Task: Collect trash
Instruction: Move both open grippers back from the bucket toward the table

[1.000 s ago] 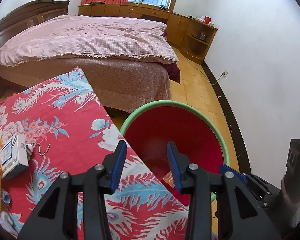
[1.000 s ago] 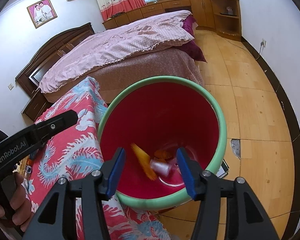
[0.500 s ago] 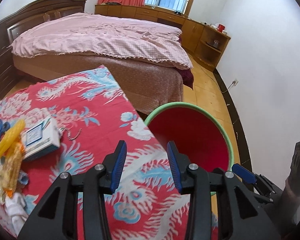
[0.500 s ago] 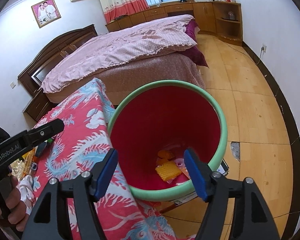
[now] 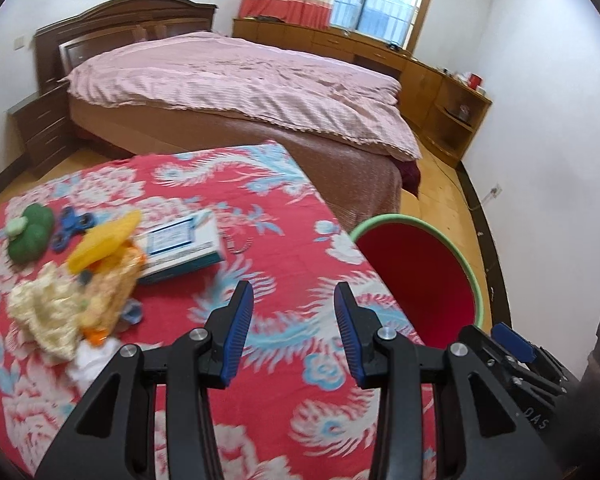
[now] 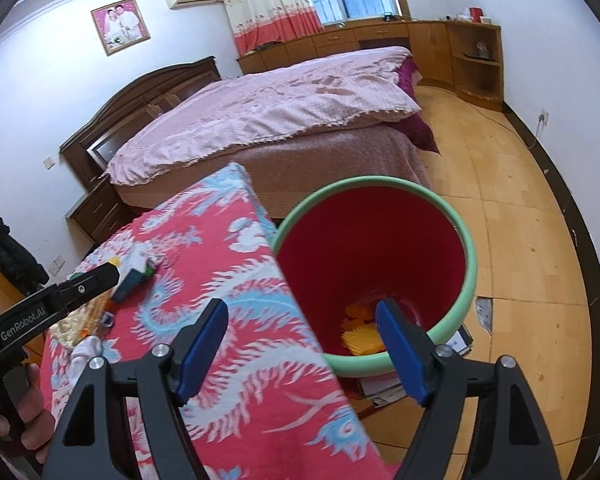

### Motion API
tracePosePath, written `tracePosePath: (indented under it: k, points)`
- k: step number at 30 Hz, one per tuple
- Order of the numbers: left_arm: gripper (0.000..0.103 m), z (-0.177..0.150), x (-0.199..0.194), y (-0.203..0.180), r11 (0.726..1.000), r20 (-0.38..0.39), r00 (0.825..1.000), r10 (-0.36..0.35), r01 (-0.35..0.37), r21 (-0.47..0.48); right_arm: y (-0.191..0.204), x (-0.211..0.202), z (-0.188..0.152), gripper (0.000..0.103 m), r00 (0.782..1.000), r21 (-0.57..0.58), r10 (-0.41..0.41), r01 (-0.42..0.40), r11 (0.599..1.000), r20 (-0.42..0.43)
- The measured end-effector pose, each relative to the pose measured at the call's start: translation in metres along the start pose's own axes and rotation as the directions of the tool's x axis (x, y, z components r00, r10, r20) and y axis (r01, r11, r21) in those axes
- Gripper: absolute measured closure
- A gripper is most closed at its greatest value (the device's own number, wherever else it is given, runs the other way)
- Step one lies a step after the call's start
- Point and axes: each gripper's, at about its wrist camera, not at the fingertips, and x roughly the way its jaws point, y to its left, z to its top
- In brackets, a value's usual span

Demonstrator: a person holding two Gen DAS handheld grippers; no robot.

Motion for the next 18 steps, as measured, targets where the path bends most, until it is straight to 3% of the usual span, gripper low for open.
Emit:
tracePosePath:
  k: [11,18]
  points:
    - [0.061,-0.018,-0.032,0.053,0.992,0.025,0.995,0.096,-0.094,-0.08,0.038,-0.009,-0.014,0.024,0.998,-0.047,0.061,-0.061,0.997,-0.009]
    - [0.061,-0.03,-0.043,0.098,0.973,0.018,0.986,0.164,-0.159,-0.169,0.058,-0.007,-0.022,0.024,0.996,-0.073,0.08,-0.082,0.994,-0.029]
